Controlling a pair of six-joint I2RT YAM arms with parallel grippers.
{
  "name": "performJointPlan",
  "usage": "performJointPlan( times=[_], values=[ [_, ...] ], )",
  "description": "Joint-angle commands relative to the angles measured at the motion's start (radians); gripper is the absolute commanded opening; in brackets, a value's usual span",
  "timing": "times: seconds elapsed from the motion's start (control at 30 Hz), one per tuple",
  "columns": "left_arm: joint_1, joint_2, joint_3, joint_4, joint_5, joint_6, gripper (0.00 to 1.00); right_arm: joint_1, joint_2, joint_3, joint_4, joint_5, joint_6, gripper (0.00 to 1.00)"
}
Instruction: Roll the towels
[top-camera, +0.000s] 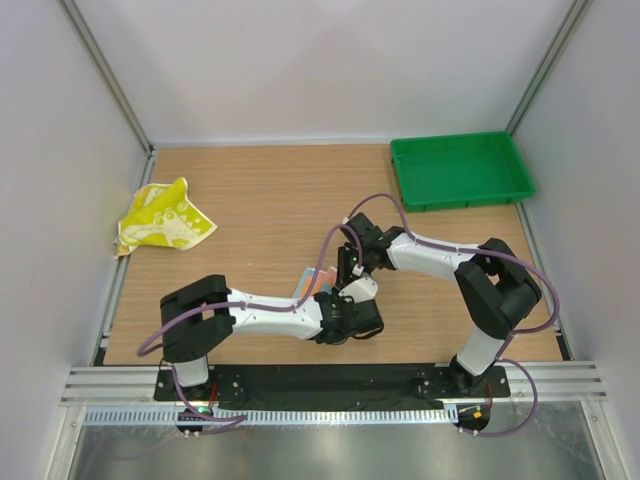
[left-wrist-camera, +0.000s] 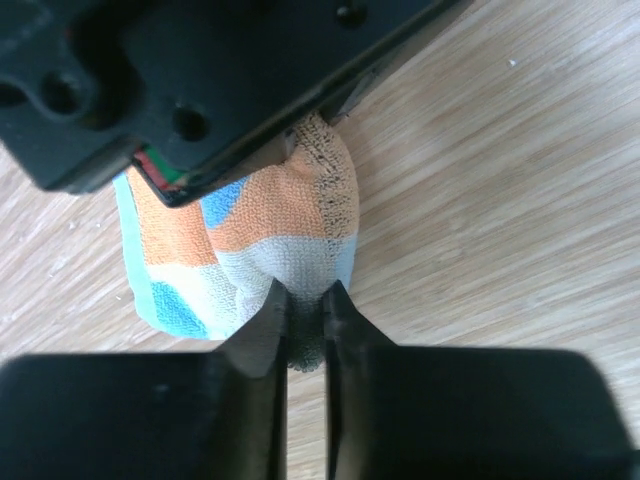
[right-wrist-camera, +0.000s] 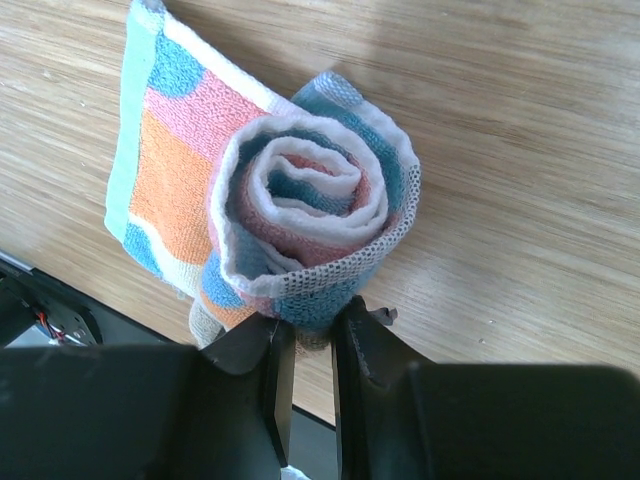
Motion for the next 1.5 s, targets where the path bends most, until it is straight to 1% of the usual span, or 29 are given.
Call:
performJointPlan(
  times=[0.0, 0.03, 0.17, 0.2, 0.27, 0.3, 0.37, 0.4, 0.43, 0.5, 0.7, 0.83, 0.87, 0.93, 1.0, 1.1, 1.17, 1.2, 1.27, 1.3, 1.37, 1.47],
  values=[
    [-0.005, 0.020, -0.029, 0.022, 0.030, -0.008, 0.04, -0.001, 0.034, 0.024, -0.063, 0.012, -0.040, 0.17],
    [-0.005, 0.015, -0.033, 0.028, 0.039, -0.003, 0.00, -0.003, 0.039, 0.026, -0.065, 0.014, -0.040, 0.19],
    [0.006, -0.020, -0.064, 0.069, 0.107, -0.006, 0.00, -0.008, 0.040, 0.029, -0.069, 0.022, -0.046, 0.29],
    [0.007, -0.024, -0.075, 0.073, 0.125, -0.012, 0.00, -0.011, 0.040, 0.035, -0.069, 0.018, -0.046, 0.37],
    [0.007, -0.046, -0.086, 0.083, 0.139, -0.027, 0.00, -0.029, 0.039, 0.046, -0.074, 0.015, -0.046, 0.45],
    [0.007, -0.058, -0.105, 0.091, 0.144, -0.035, 0.00, -0.035, 0.036, 0.058, -0.077, 0.012, -0.044, 0.54],
    [0.009, -0.092, -0.122, 0.115, 0.159, -0.049, 0.00, -0.049, 0.023, 0.075, -0.083, 0.009, -0.044, 0.62],
    [0.013, -0.104, -0.136, 0.120, 0.167, -0.053, 0.00, -0.057, 0.020, 0.095, -0.088, 0.011, -0.047, 0.68],
    [0.015, -0.115, -0.145, 0.128, 0.180, -0.057, 0.00, -0.061, 0.013, 0.106, -0.091, 0.009, -0.050, 0.69],
    [0.035, -0.152, -0.158, 0.148, 0.194, -0.075, 0.00, -0.080, 0.007, 0.135, -0.109, 0.011, -0.058, 0.71],
    [0.107, -0.264, -0.253, 0.247, 0.331, -0.096, 0.00, -0.147, -0.047, 0.129, -0.129, 0.018, -0.053, 0.72],
    [0.181, -0.343, -0.339, 0.335, 0.436, -0.115, 0.00, -0.185, -0.098, 0.081, -0.114, 0.014, -0.044, 0.72],
    [0.216, -0.356, -0.374, 0.355, 0.456, -0.118, 0.00, -0.190, -0.104, 0.074, -0.106, 0.011, -0.041, 0.71],
    [0.256, -0.397, -0.411, 0.411, 0.538, -0.130, 0.00, -0.196, -0.118, 0.051, -0.095, -0.009, -0.041, 0.72],
    [0.319, -0.417, -0.460, 0.462, 0.614, -0.147, 0.00, -0.198, -0.122, 0.032, -0.088, -0.023, -0.038, 0.72],
    [0.383, -0.445, -0.503, 0.485, 0.663, -0.162, 0.00, -0.196, -0.130, 0.000, -0.053, -0.057, -0.030, 0.72],
    [0.420, -0.445, -0.521, 0.501, 0.716, -0.179, 0.00, -0.196, -0.142, -0.022, -0.005, -0.100, -0.026, 0.72],
    [0.456, -0.440, -0.547, 0.513, 0.737, -0.187, 0.00, -0.196, -0.148, -0.044, 0.013, -0.113, -0.017, 0.72],
    [0.498, -0.426, -0.575, 0.560, 0.809, -0.218, 0.00, -0.196, -0.162, -0.083, 0.084, -0.177, -0.007, 0.71],
    [0.542, -0.422, -0.596, 0.585, 0.841, -0.228, 0.00, -0.198, -0.167, -0.095, 0.108, -0.193, 0.008, 0.72],
    [0.584, -0.413, -0.655, 0.670, 0.918, -0.274, 0.00, -0.196, -0.181, -0.114, 0.171, -0.216, 0.023, 0.72],
    [0.647, -0.402, -0.702, 0.708, 0.958, -0.325, 0.00, -0.196, -0.202, -0.175, 0.283, -0.282, 0.054, 0.72]
  ],
)
